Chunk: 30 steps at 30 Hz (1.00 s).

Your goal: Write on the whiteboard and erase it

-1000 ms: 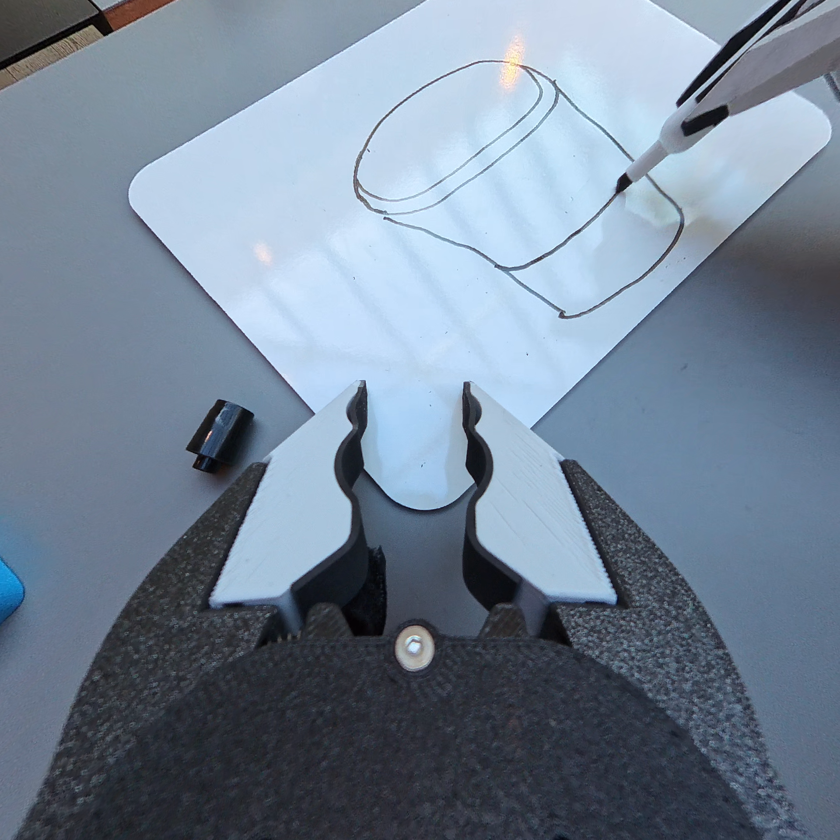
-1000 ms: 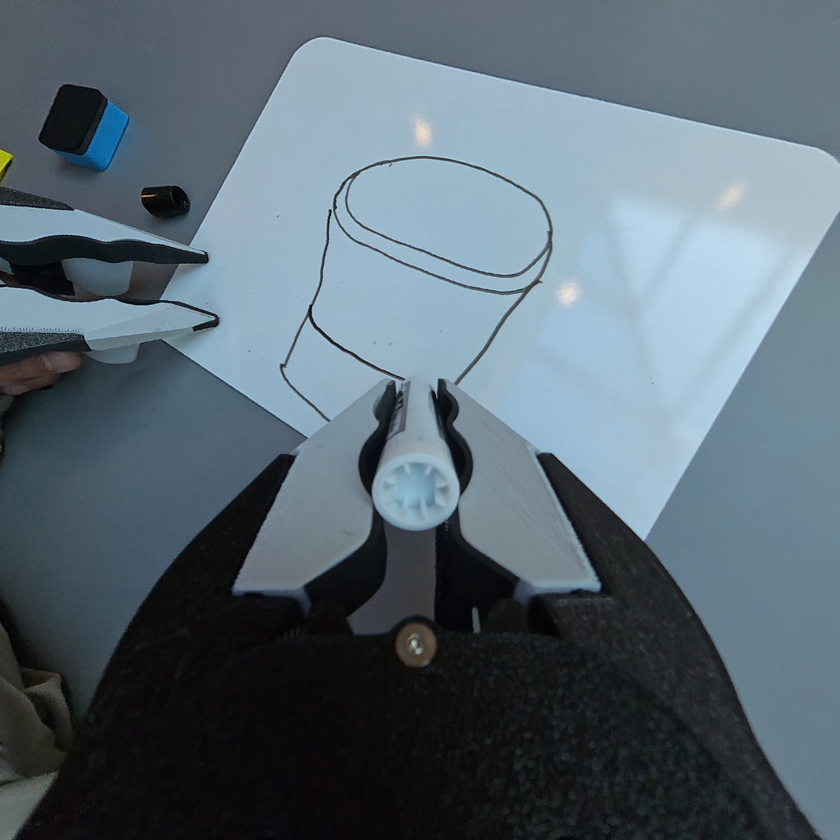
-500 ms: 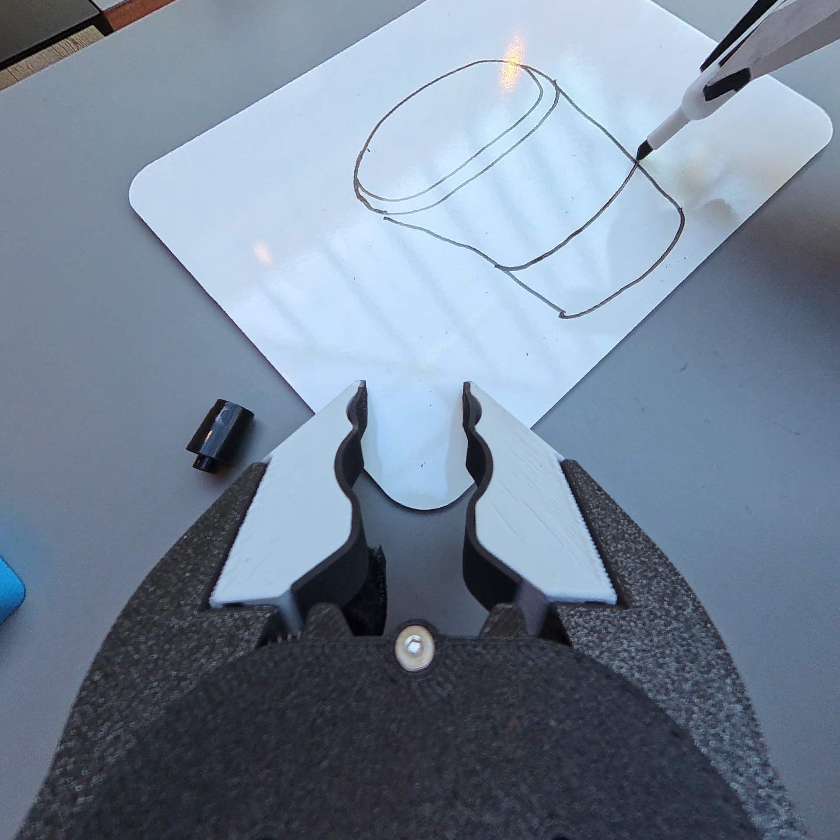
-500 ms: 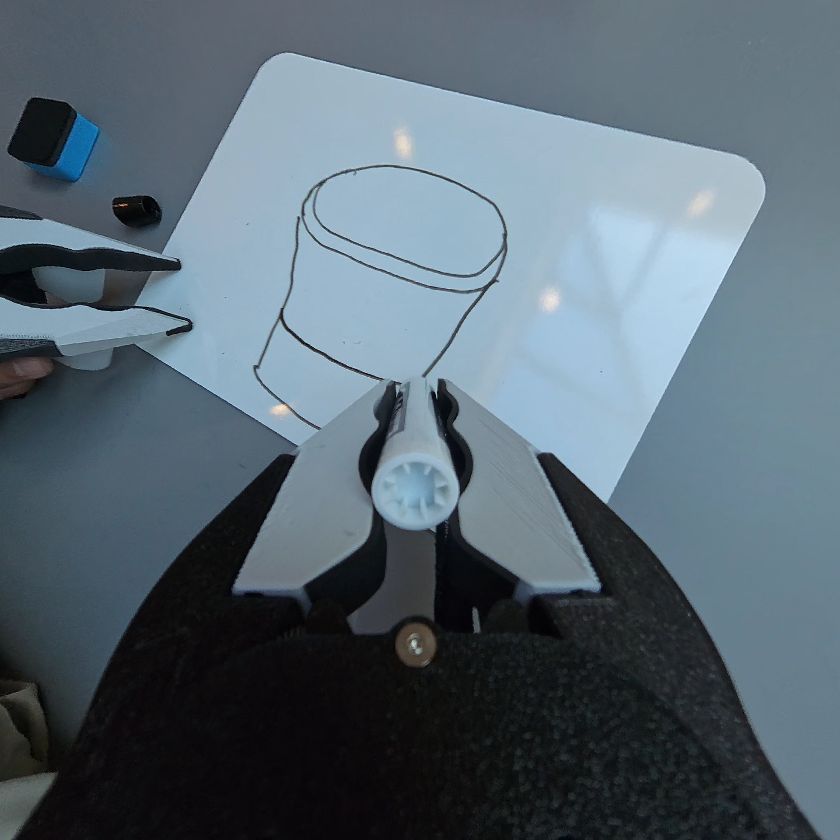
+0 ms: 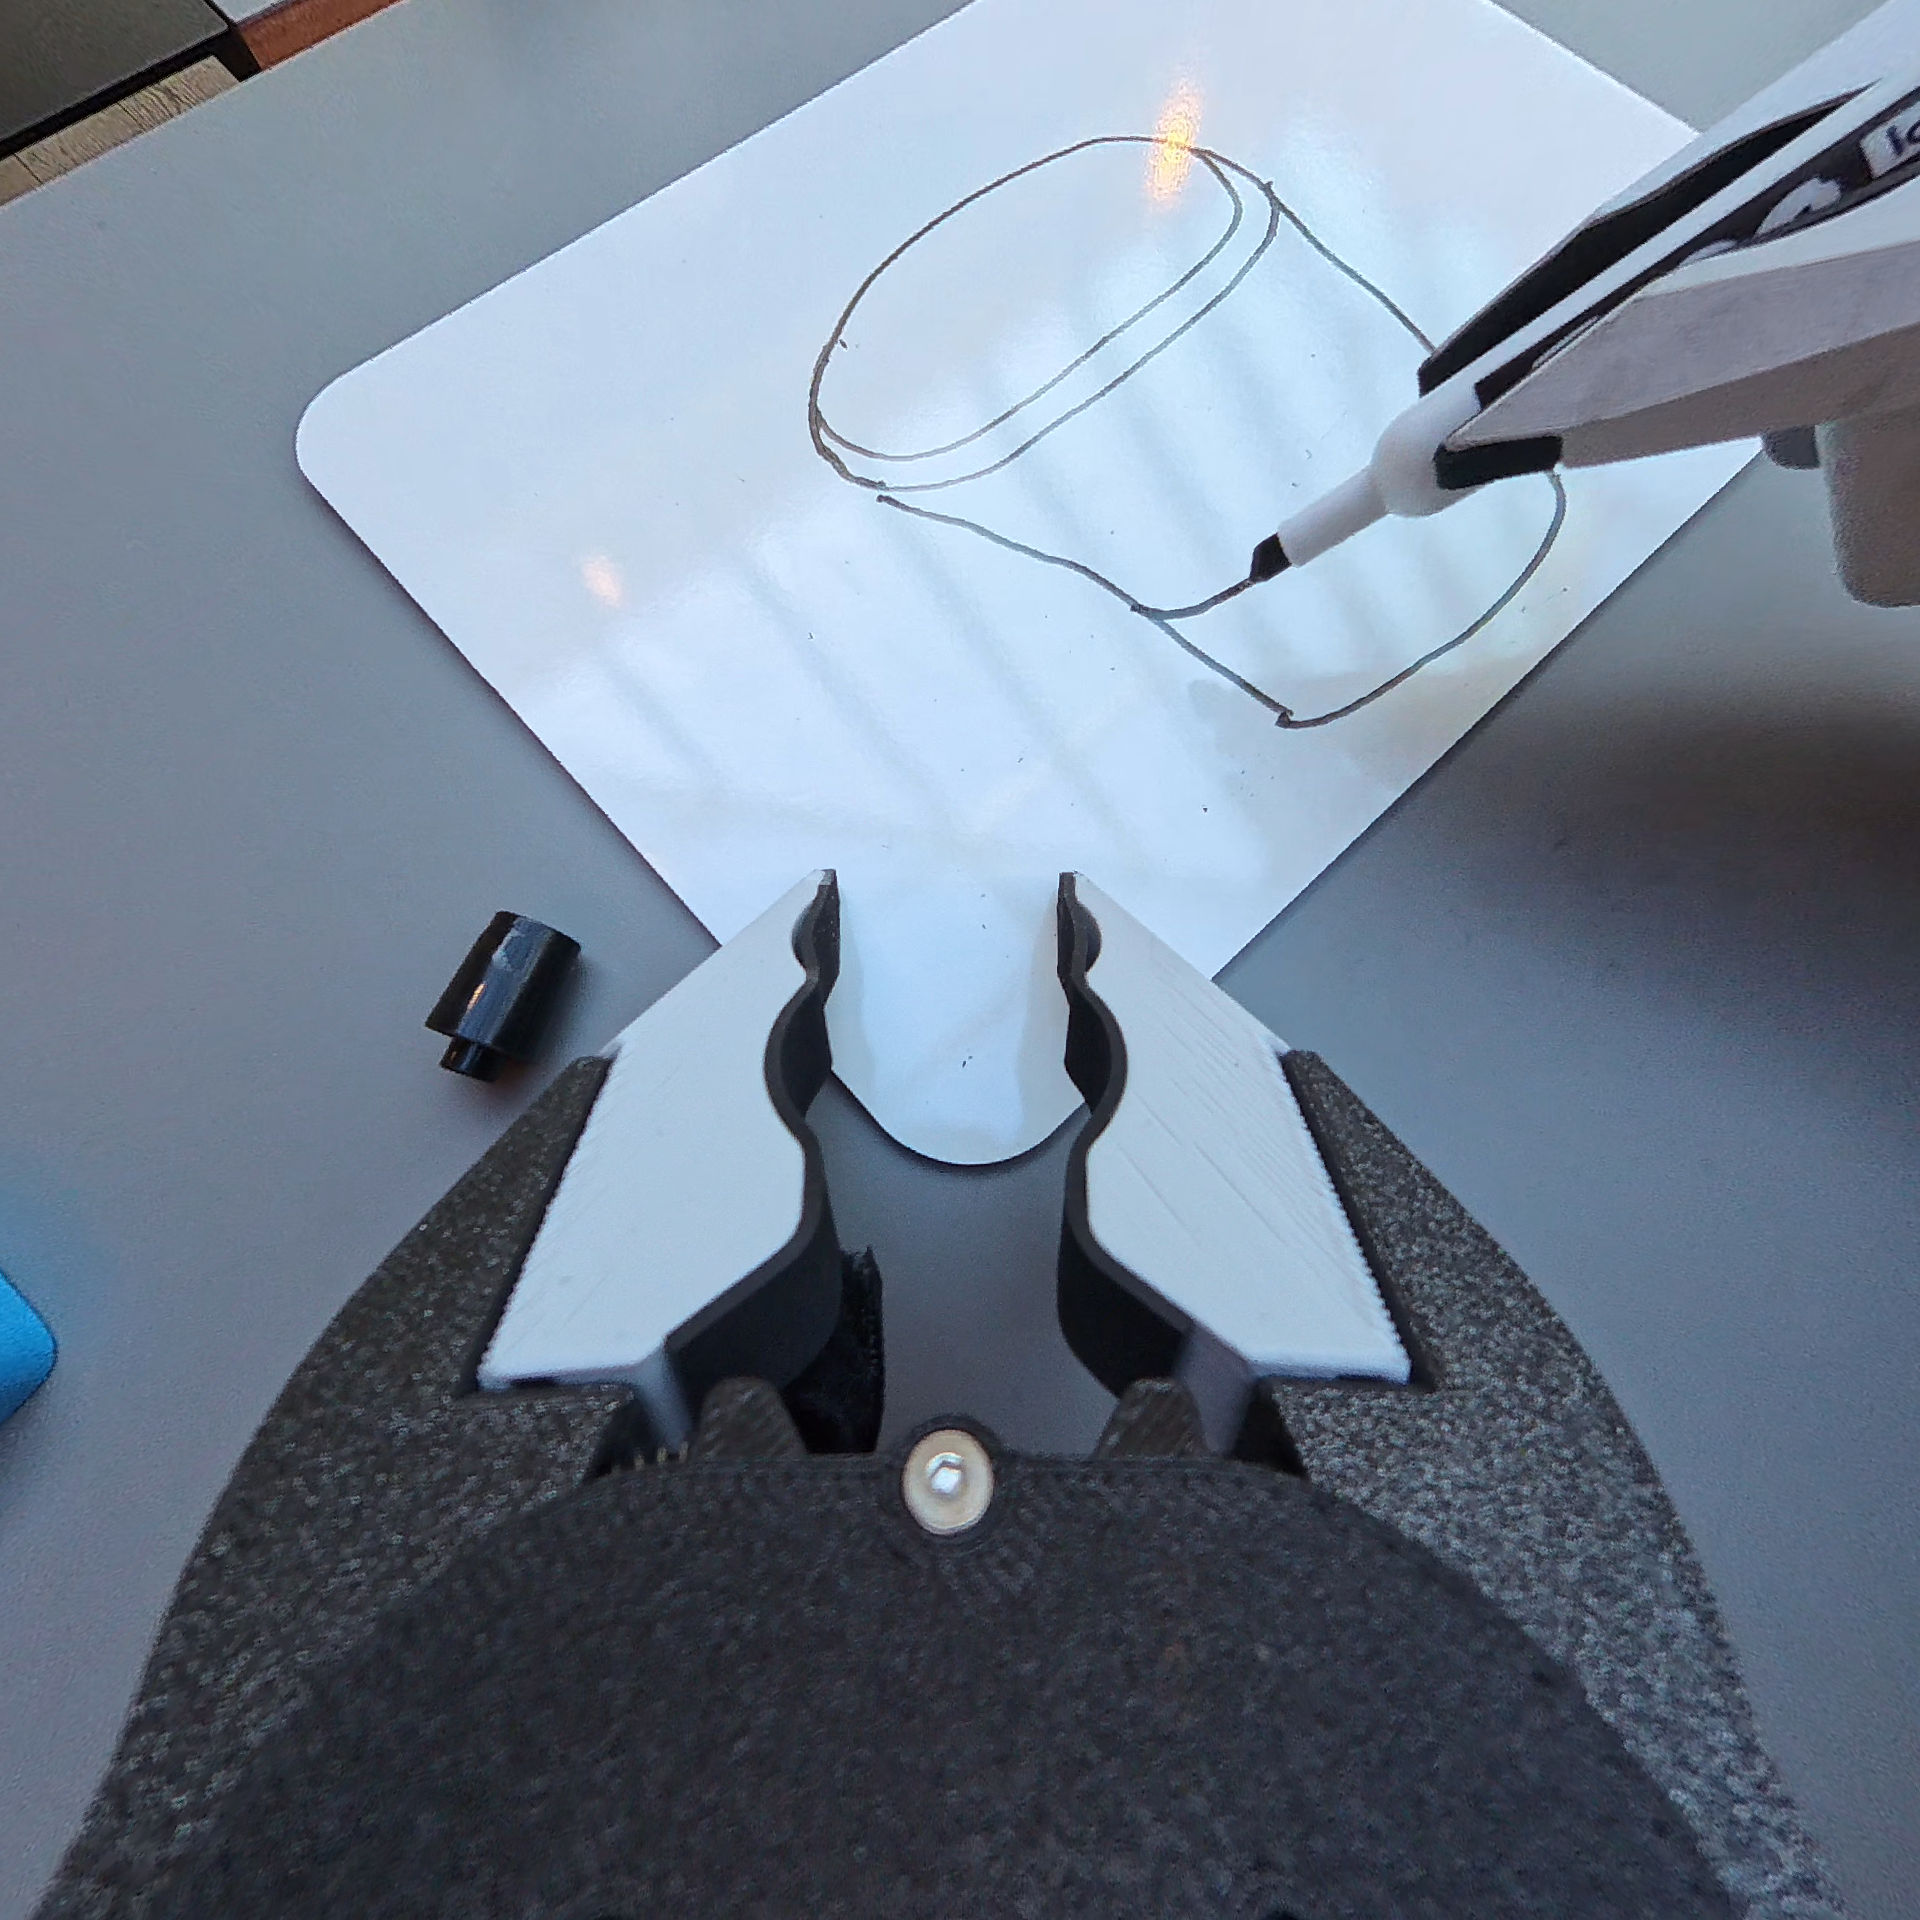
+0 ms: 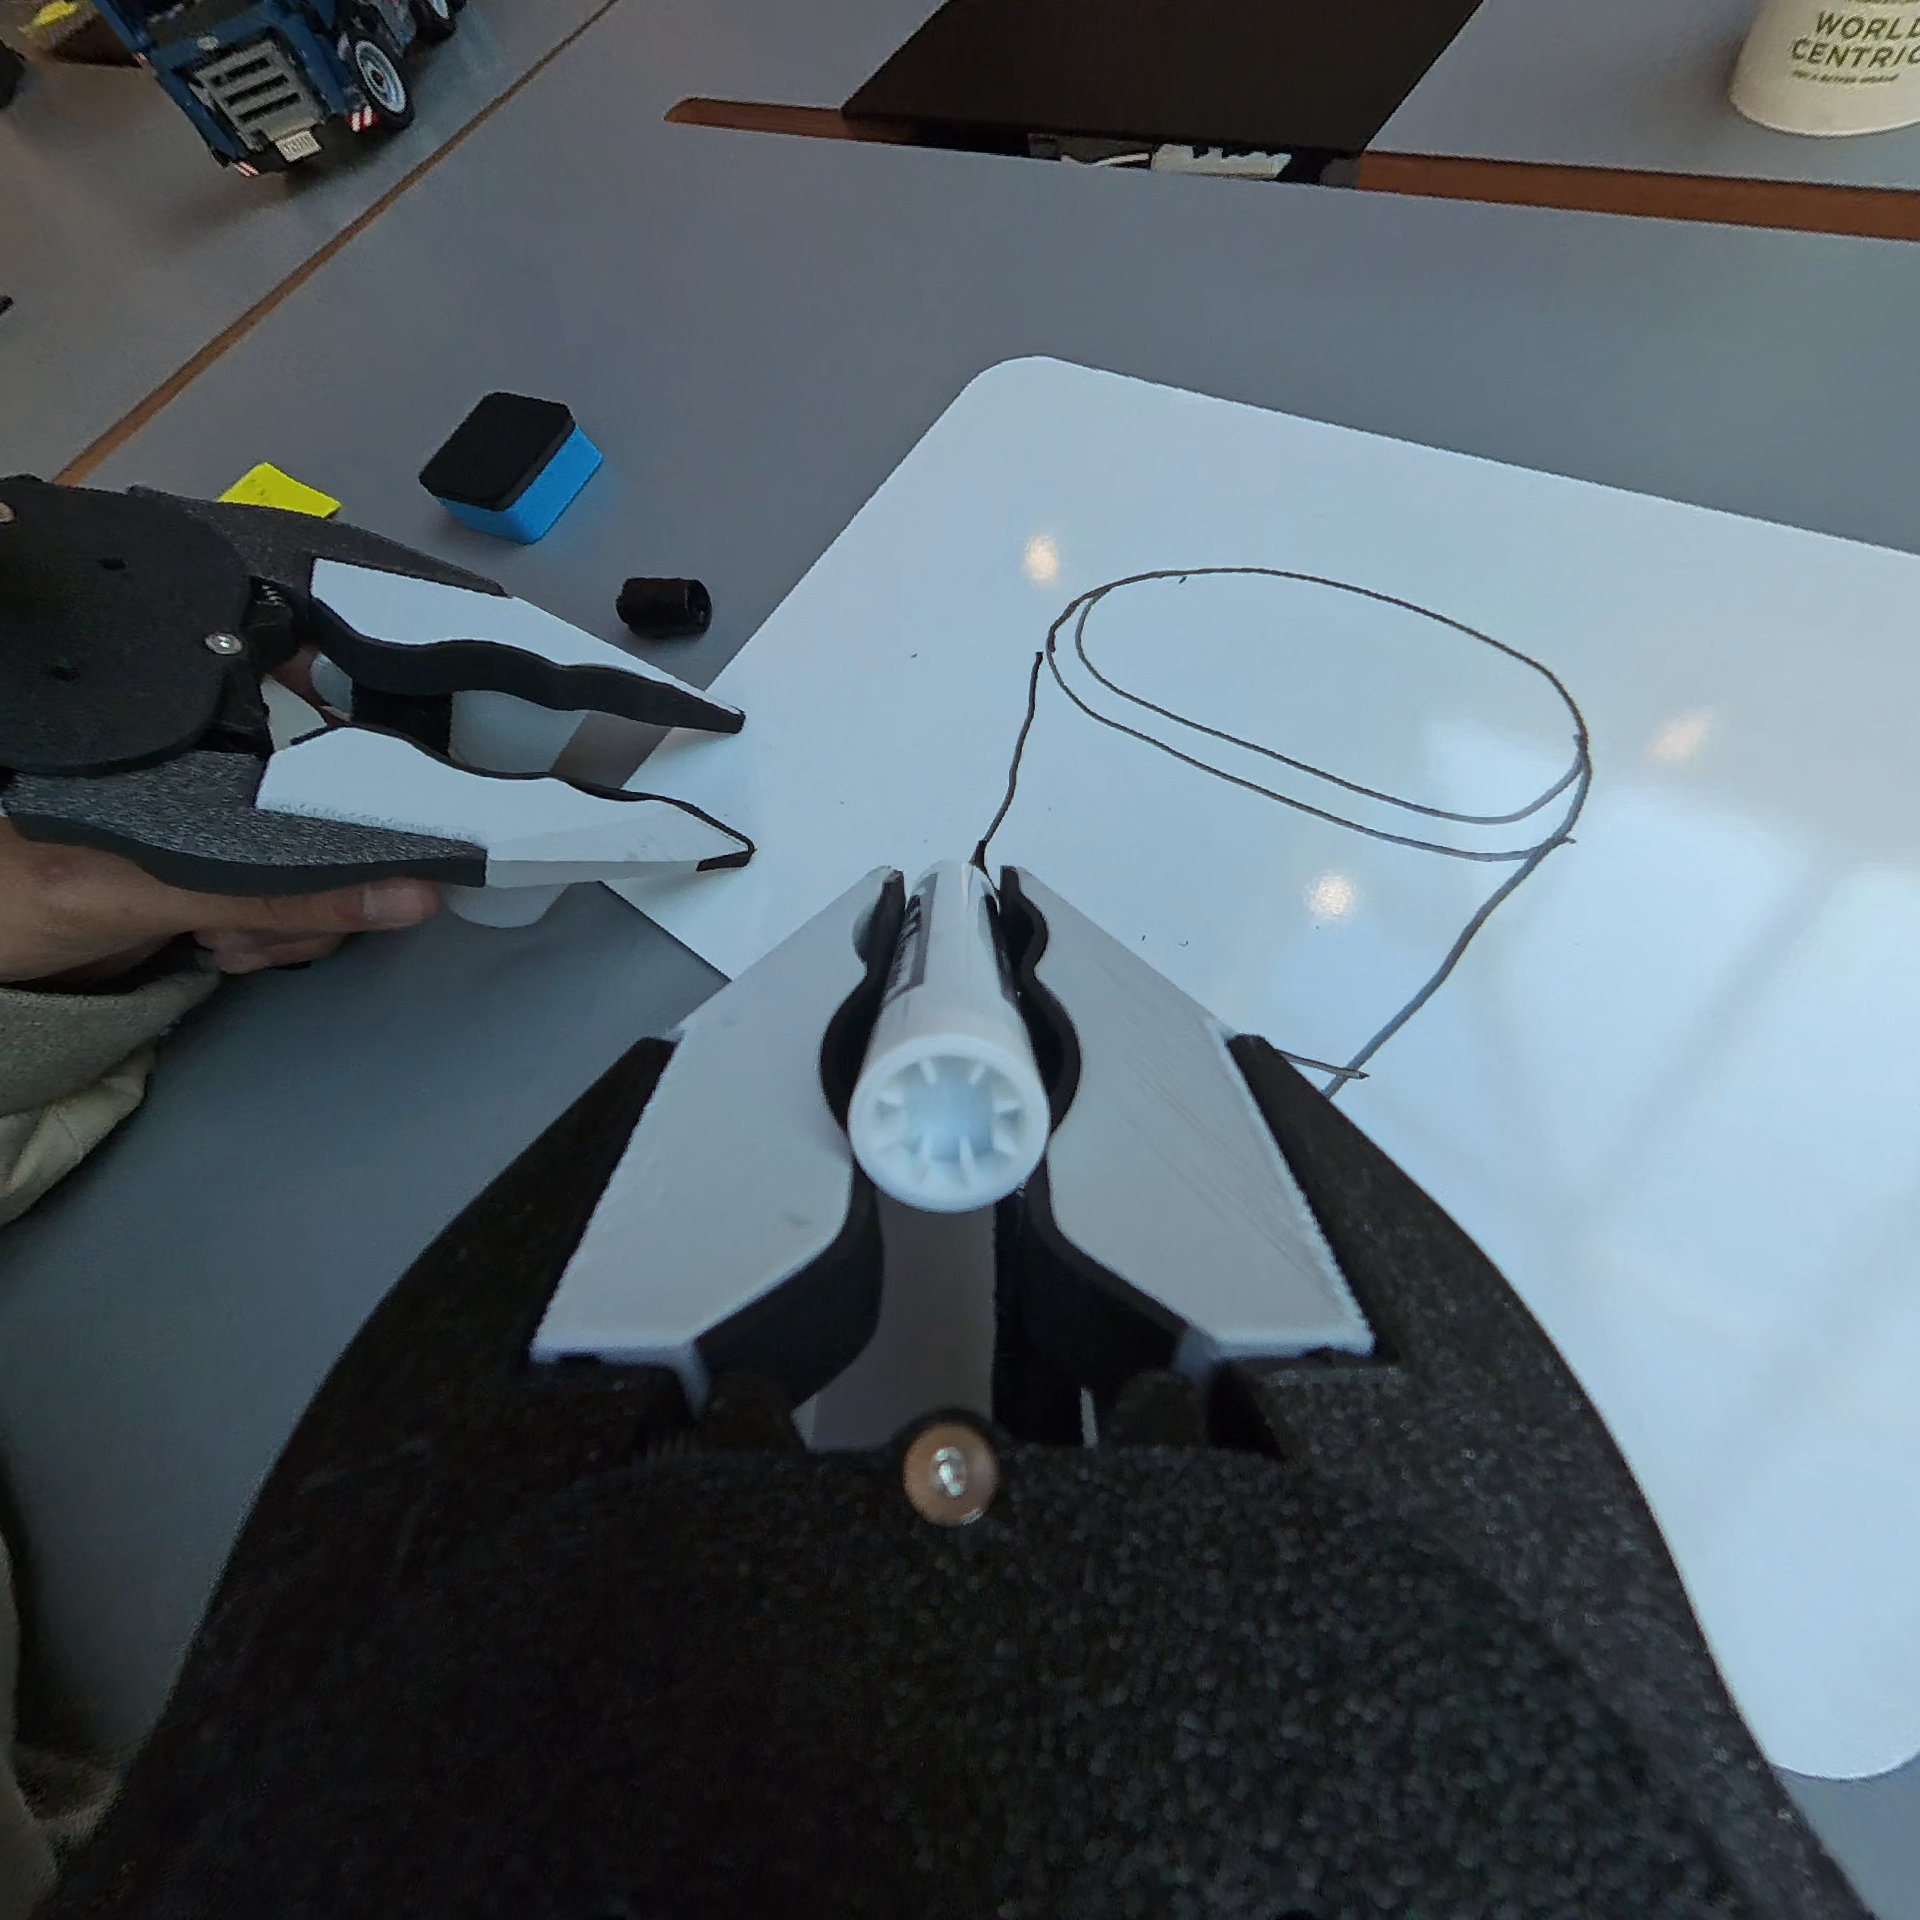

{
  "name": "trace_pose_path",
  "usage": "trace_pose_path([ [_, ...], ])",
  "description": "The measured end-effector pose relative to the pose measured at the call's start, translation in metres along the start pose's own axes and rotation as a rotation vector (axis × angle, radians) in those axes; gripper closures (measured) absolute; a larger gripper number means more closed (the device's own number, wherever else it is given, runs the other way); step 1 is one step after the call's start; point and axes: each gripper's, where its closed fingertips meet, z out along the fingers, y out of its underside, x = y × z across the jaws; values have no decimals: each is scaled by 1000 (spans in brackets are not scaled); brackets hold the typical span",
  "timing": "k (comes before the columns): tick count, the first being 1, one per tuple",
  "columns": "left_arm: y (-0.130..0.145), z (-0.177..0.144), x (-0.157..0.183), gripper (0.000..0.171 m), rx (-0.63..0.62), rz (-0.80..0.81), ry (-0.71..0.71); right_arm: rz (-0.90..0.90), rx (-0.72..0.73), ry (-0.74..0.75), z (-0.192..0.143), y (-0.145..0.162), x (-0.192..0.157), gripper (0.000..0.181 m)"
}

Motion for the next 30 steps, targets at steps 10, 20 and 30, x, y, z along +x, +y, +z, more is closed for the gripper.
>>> trace_pose_path([
  [10,0,0,0,129,0,-1,0,-44,-39,24,15,5,0,163],
  [20,0,0,0,129,0,0,0,-22,-79,12,16,9,2,163],
  [30,-1,0,0,129,0,0,-2,-8,-98,26,7,14,8,163],
])
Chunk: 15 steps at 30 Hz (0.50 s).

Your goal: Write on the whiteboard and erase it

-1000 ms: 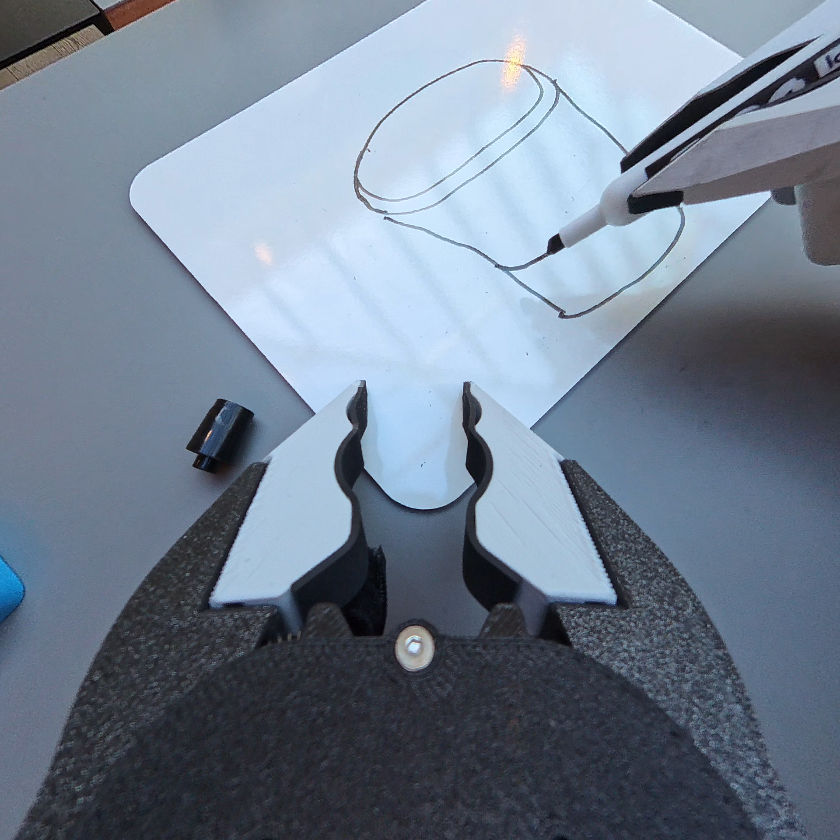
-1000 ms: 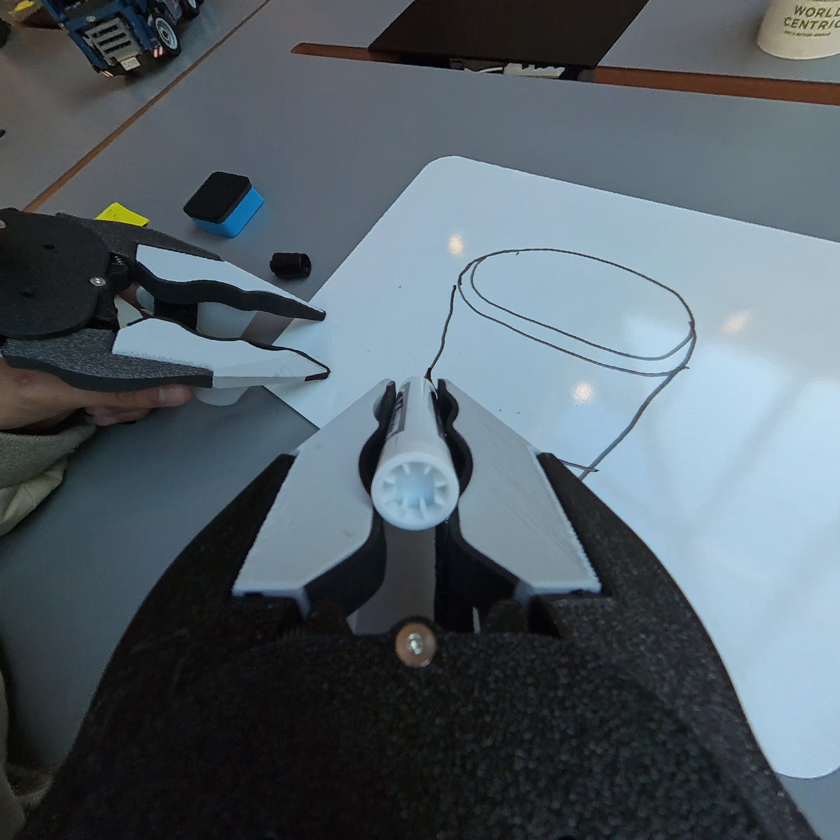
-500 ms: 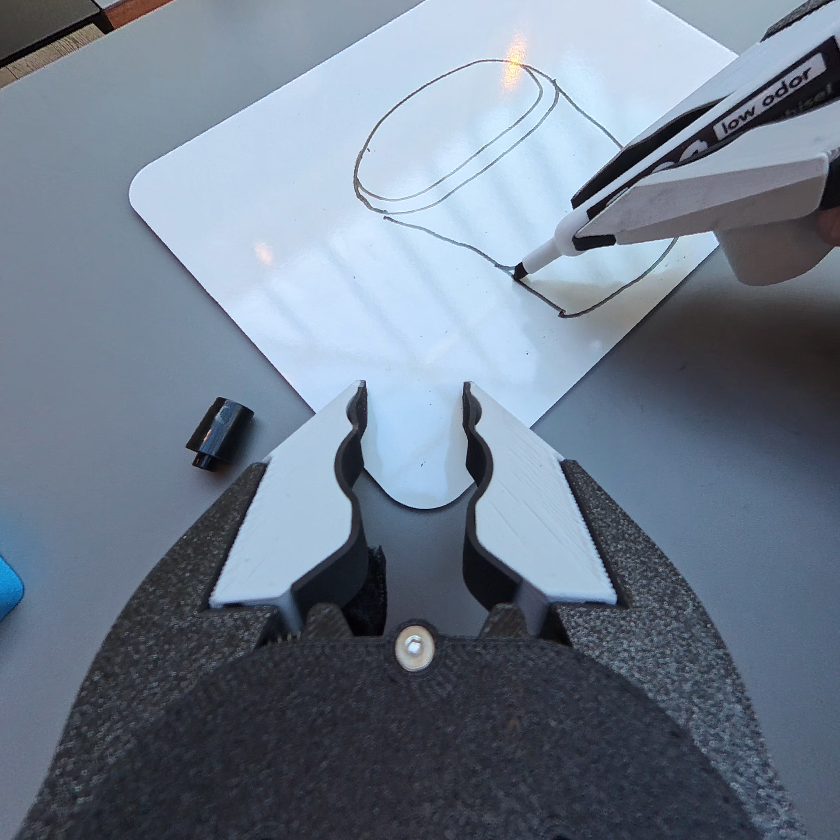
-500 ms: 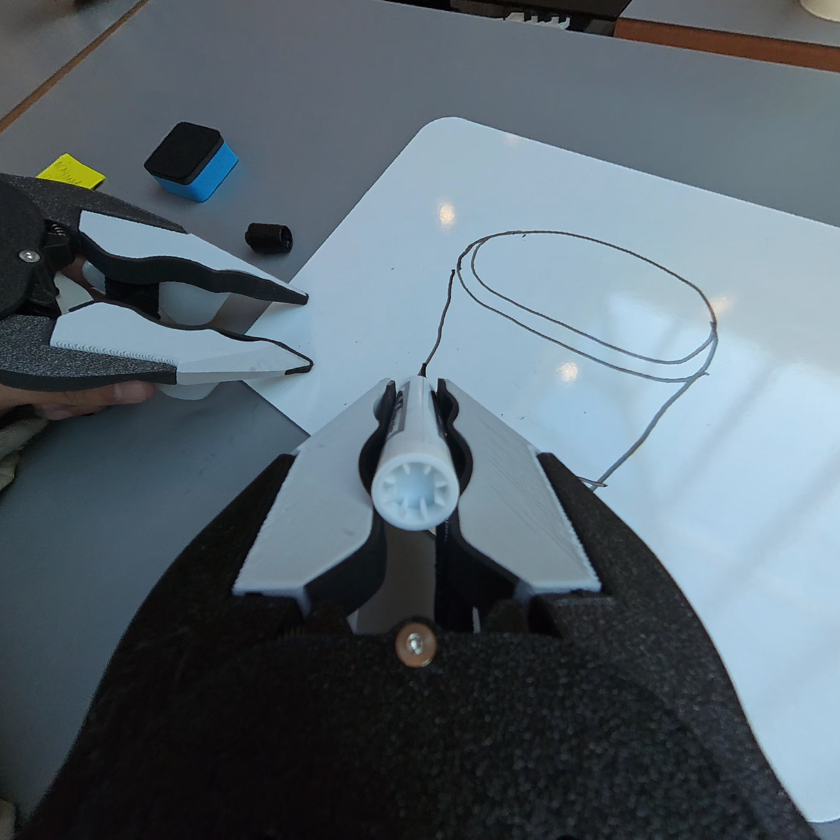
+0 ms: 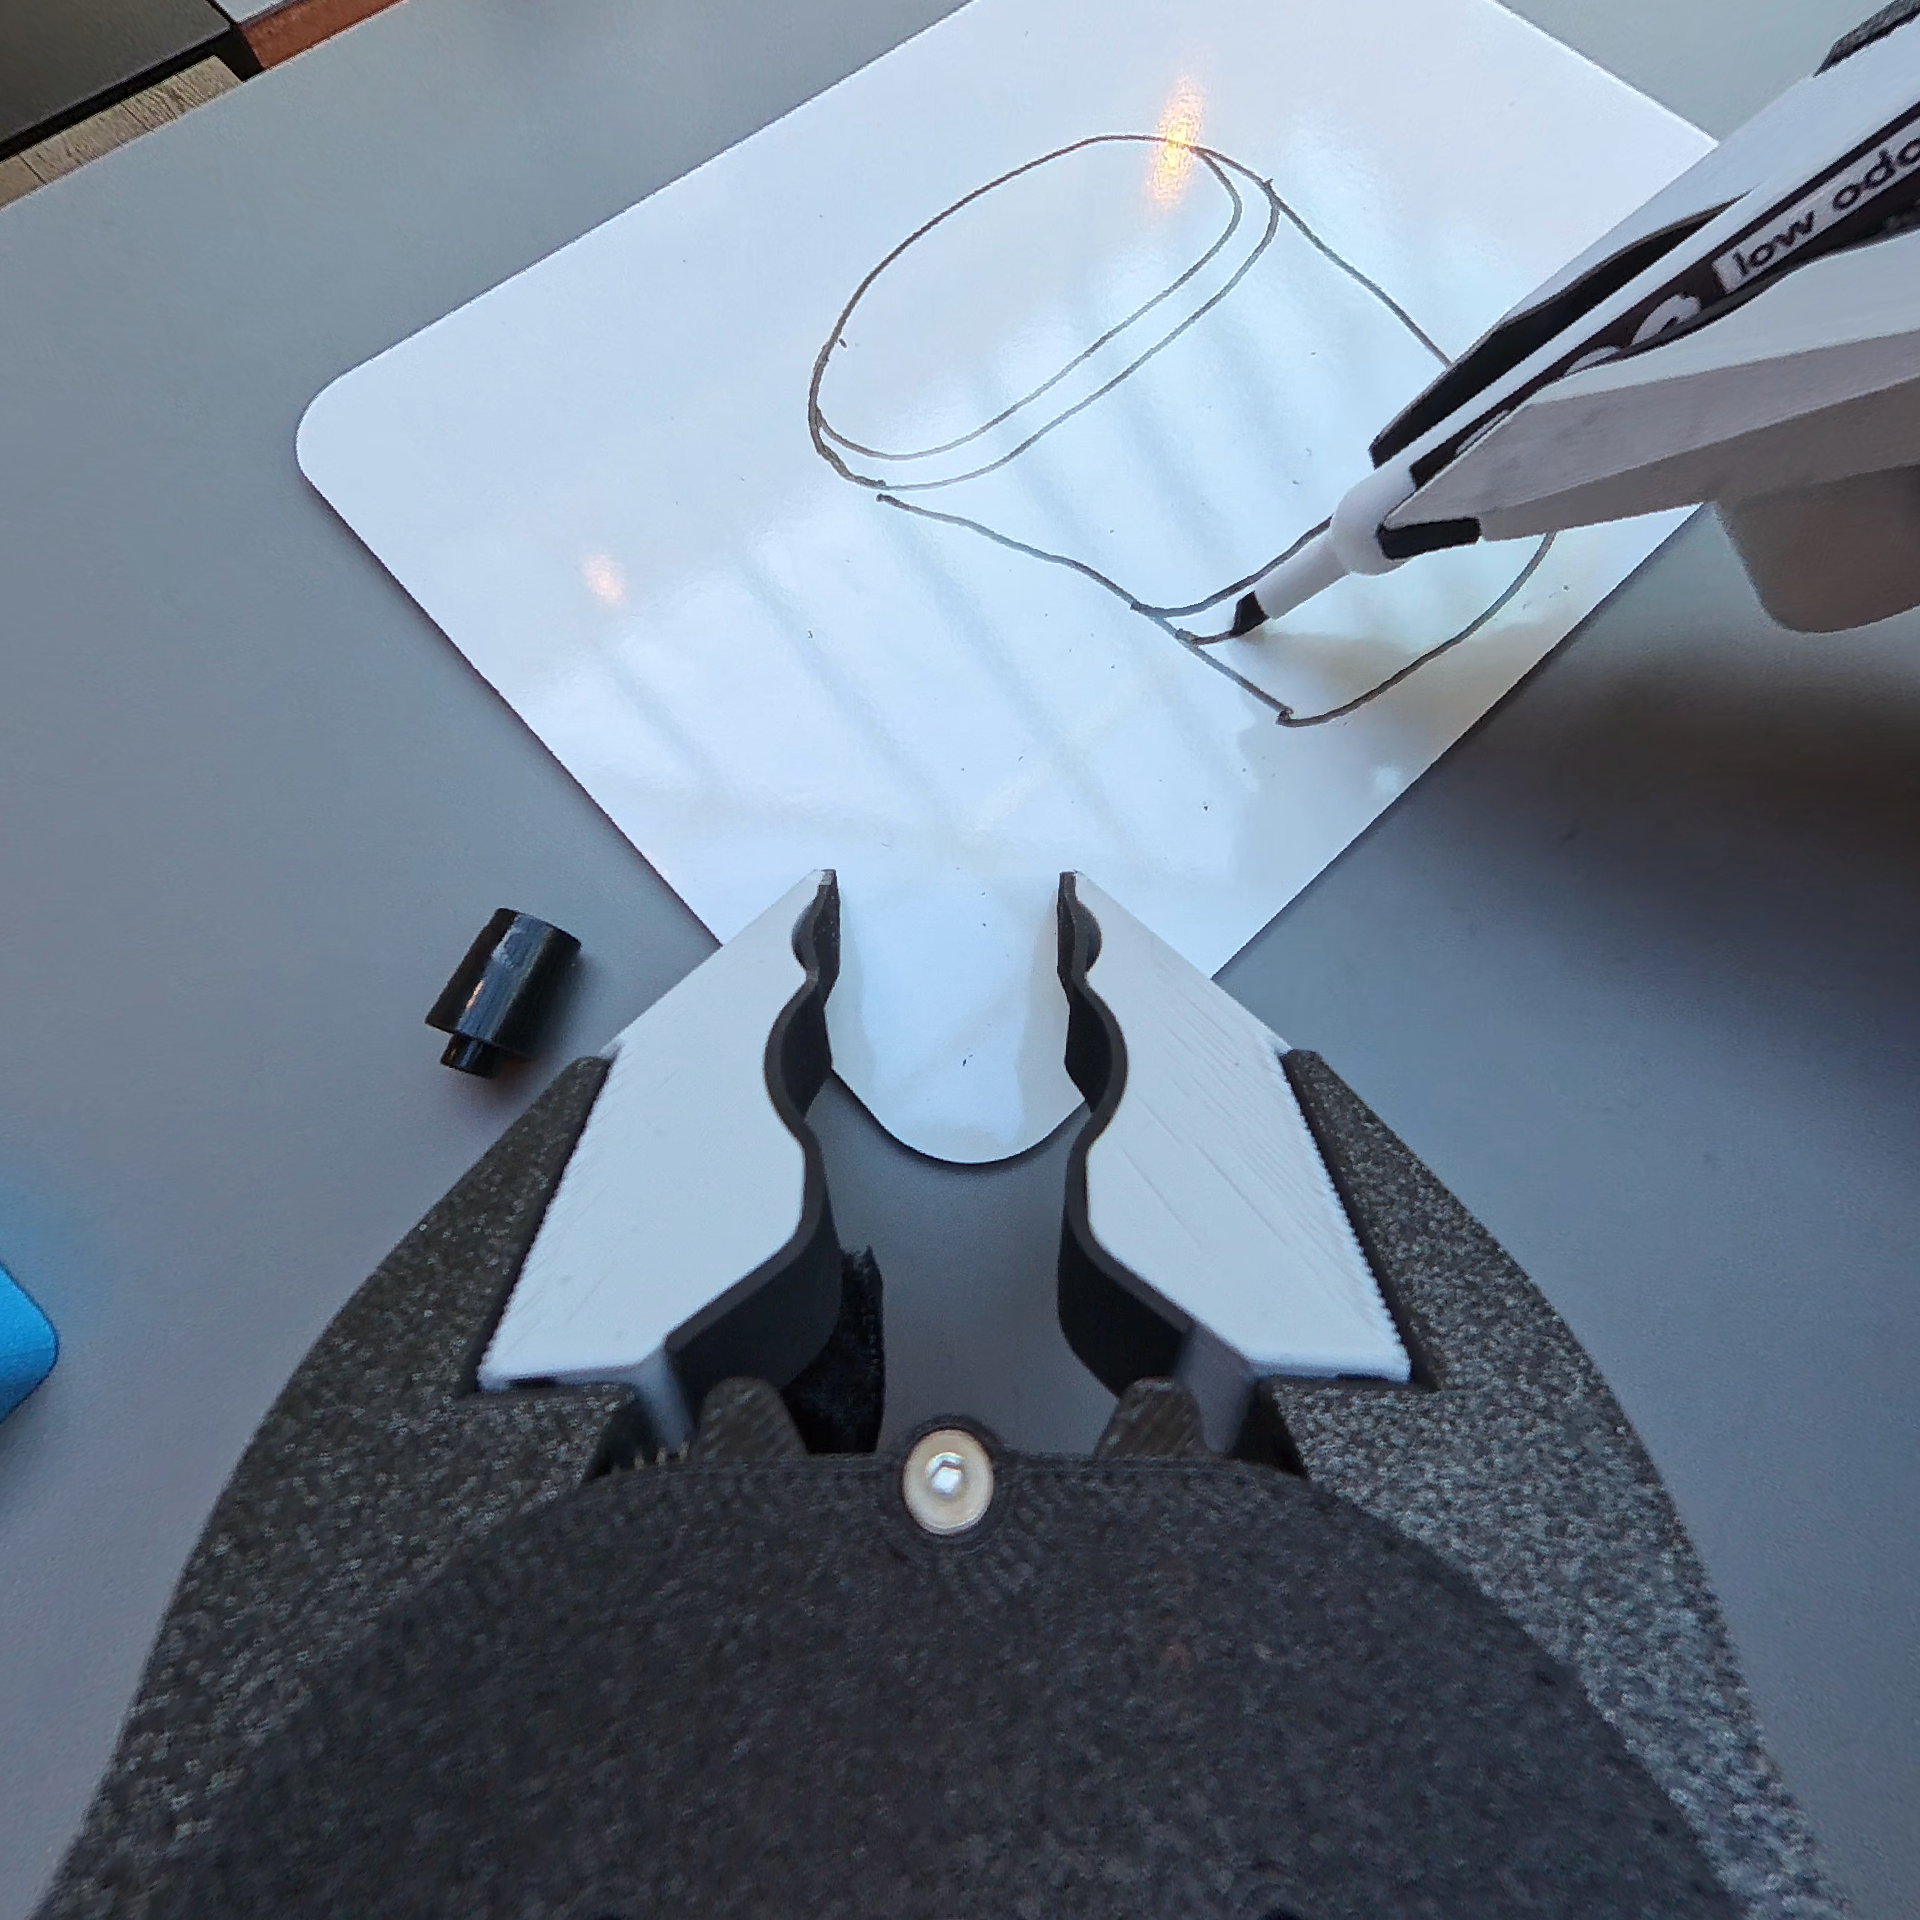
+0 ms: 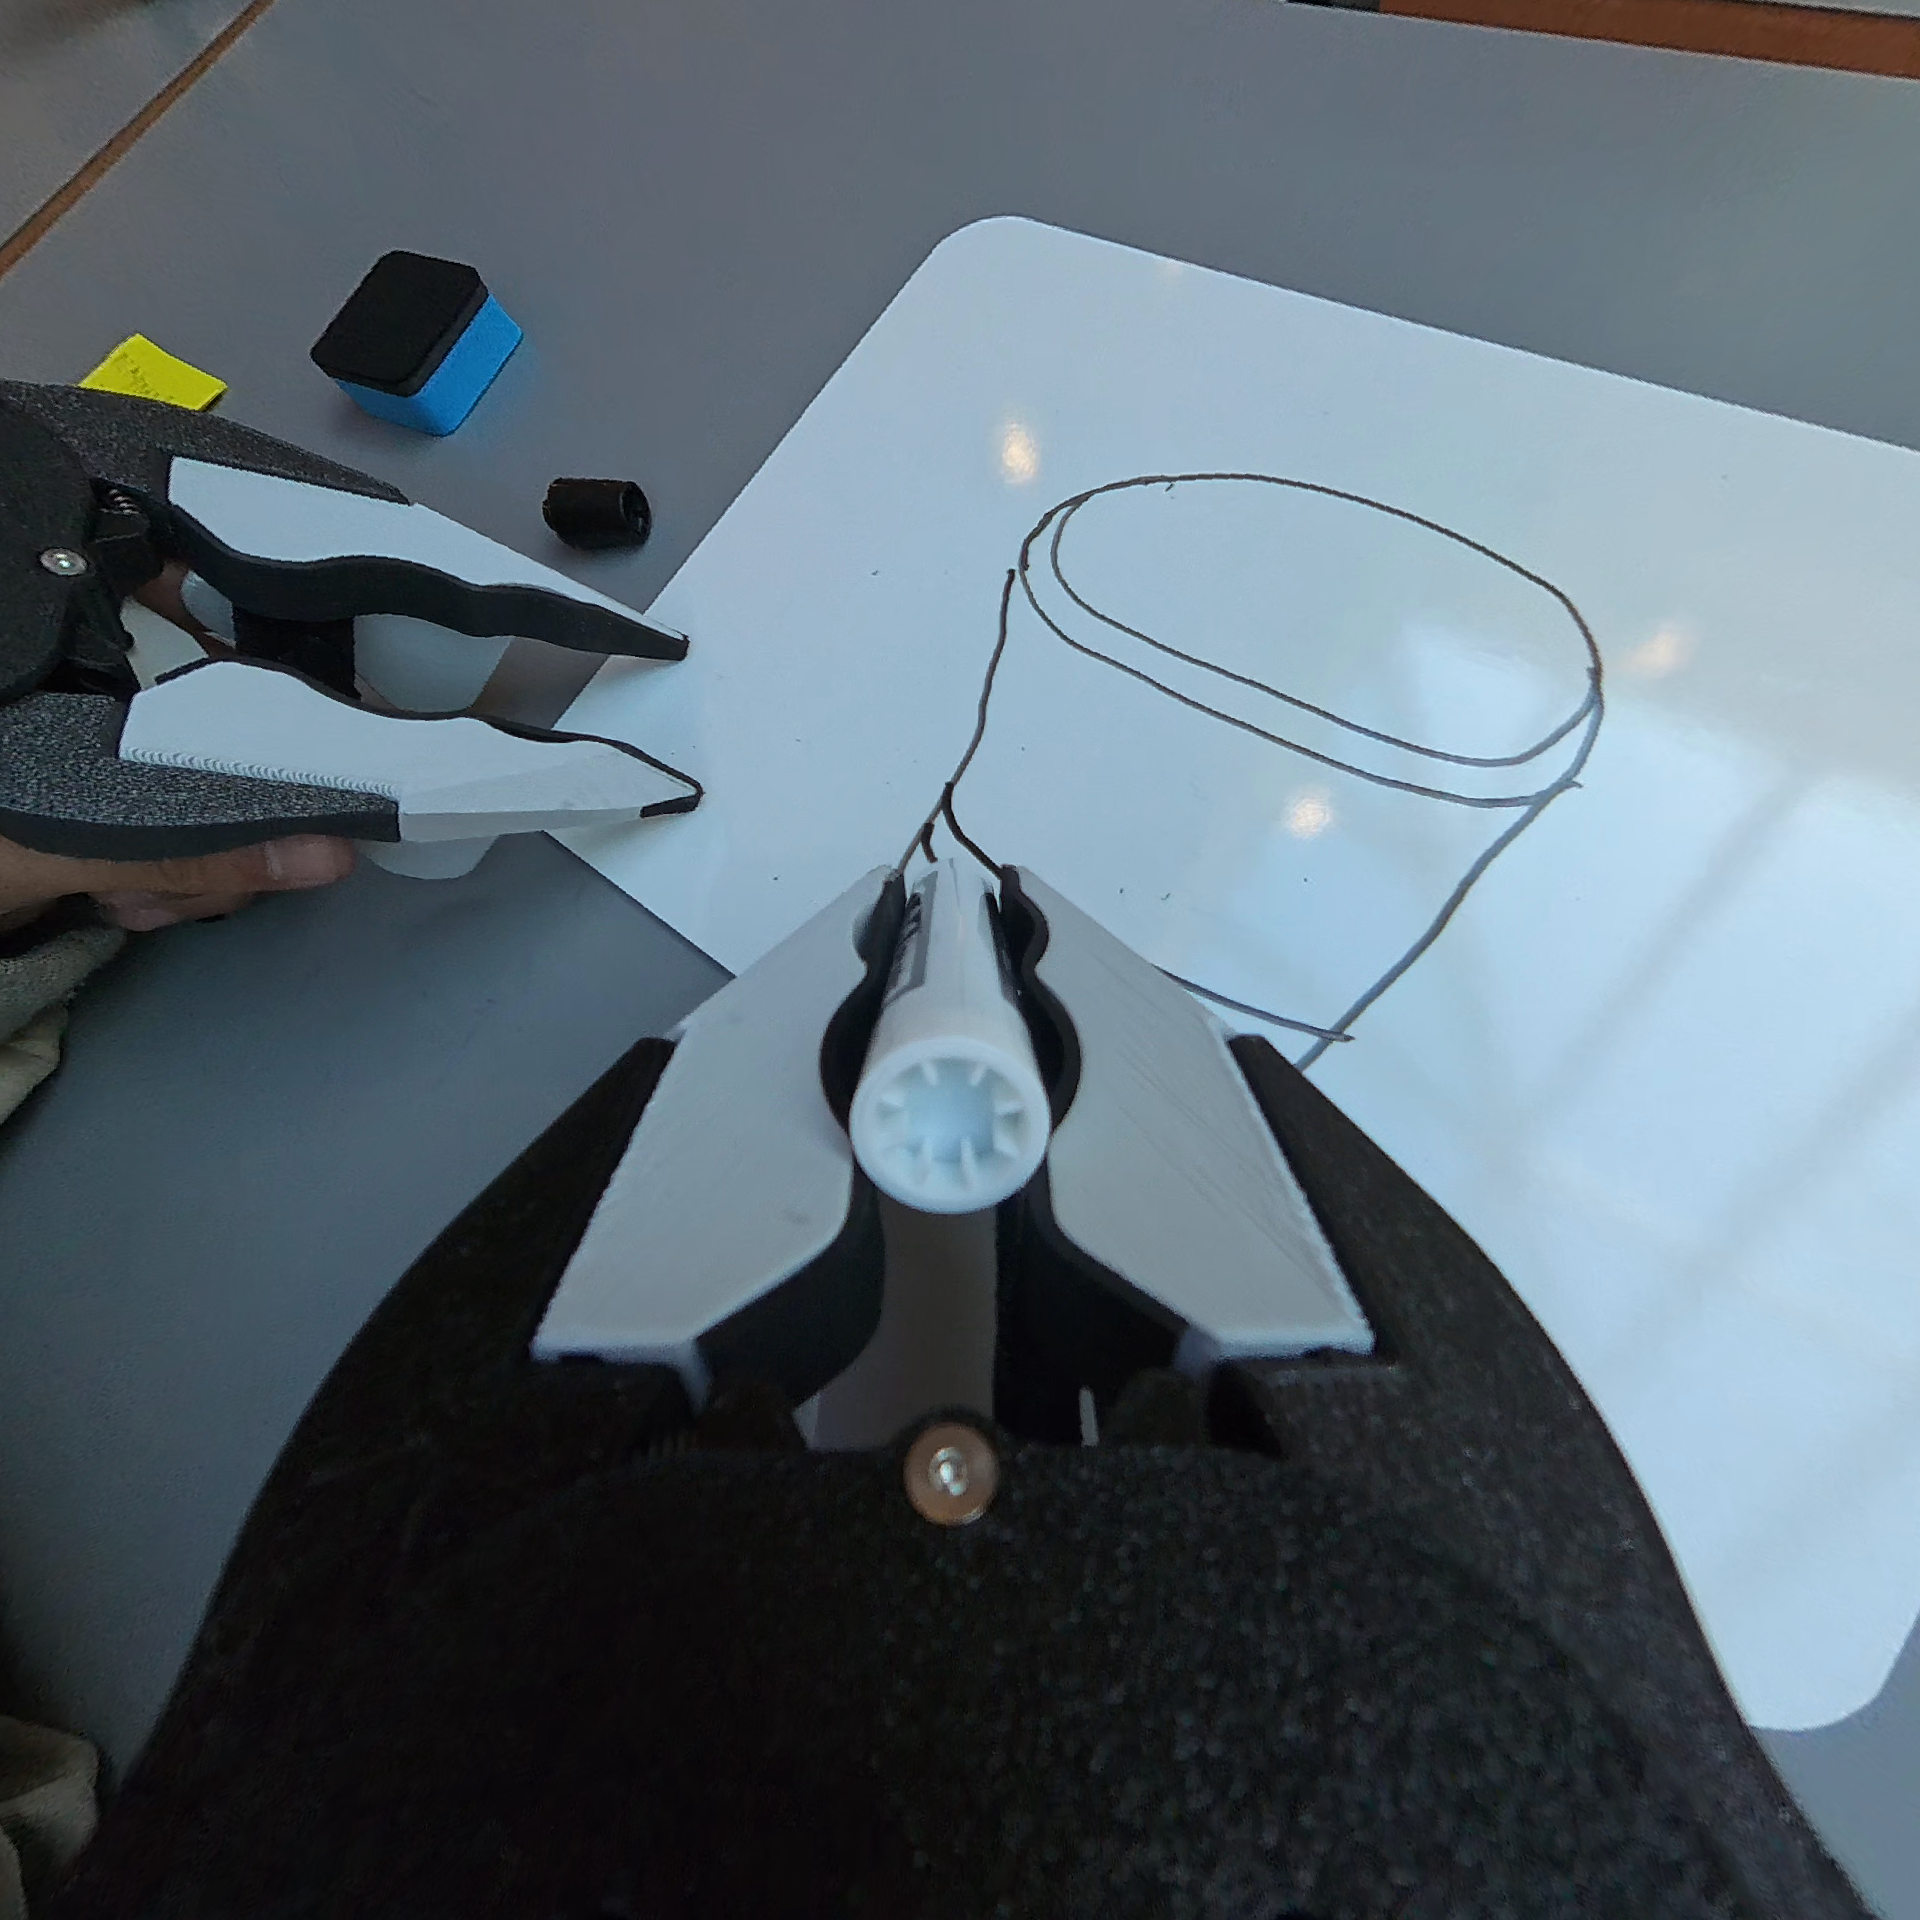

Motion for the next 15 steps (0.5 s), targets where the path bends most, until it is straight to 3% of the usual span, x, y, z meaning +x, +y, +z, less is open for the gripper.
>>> trace_pose_path([
  [15,0,0,0,129,0,1,-2,52,-5,68,-23,11,29,163],
])
